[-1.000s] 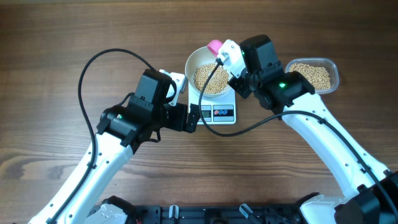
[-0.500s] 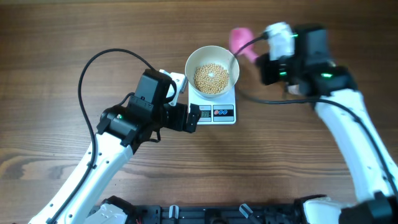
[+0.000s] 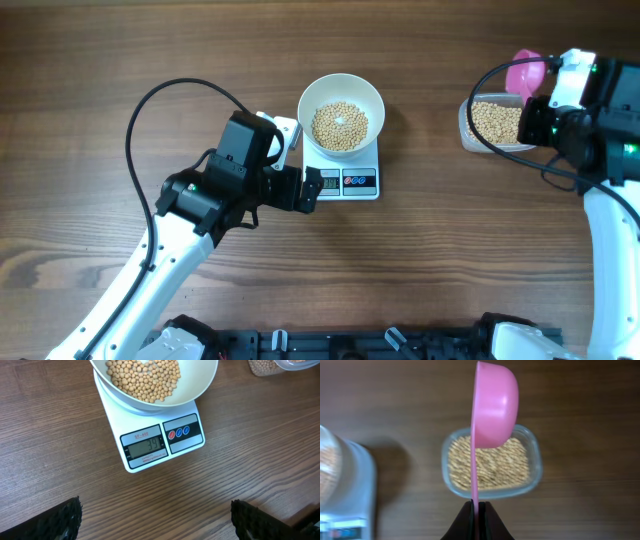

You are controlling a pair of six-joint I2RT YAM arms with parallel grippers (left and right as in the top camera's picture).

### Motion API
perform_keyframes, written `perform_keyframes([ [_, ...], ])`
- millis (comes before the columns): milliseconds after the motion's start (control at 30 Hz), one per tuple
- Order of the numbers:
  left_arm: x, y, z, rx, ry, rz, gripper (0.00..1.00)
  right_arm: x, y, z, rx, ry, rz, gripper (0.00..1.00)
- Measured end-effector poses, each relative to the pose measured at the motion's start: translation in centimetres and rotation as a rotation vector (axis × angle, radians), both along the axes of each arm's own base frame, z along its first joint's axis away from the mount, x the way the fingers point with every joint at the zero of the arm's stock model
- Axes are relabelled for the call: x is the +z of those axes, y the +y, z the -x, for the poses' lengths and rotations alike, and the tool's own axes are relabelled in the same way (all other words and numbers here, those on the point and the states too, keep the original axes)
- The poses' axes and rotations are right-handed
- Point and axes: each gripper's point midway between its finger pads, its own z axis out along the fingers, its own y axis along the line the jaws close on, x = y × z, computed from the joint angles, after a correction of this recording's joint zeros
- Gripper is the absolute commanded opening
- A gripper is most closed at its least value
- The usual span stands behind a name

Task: Scoop item into bowl and weigh 150g on scale
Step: 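Return the empty scoop with the right gripper to the soybean tub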

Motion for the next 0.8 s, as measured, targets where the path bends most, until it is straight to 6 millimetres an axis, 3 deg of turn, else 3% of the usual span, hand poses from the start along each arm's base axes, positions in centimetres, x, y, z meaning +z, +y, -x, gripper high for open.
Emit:
perform_keyframes([
  [267, 0.0, 0.0, 0.0, 0.0, 0.0, 0.0, 1.0, -5.7, -2.1, 0.0, 0.017, 0.186, 0.133, 0.04],
  [633, 0.0, 0.0, 0.0, 0.0, 0.0, 0.0, 1.0, -6.7, -3.2, 0.2, -0.011, 0.228, 0.23, 0.04],
  [800, 0.0, 0.0, 0.0, 0.0, 0.0, 0.0, 1.0, -9.5, -3.1, 1.4, -0.003, 0.286, 0.229, 0.04],
])
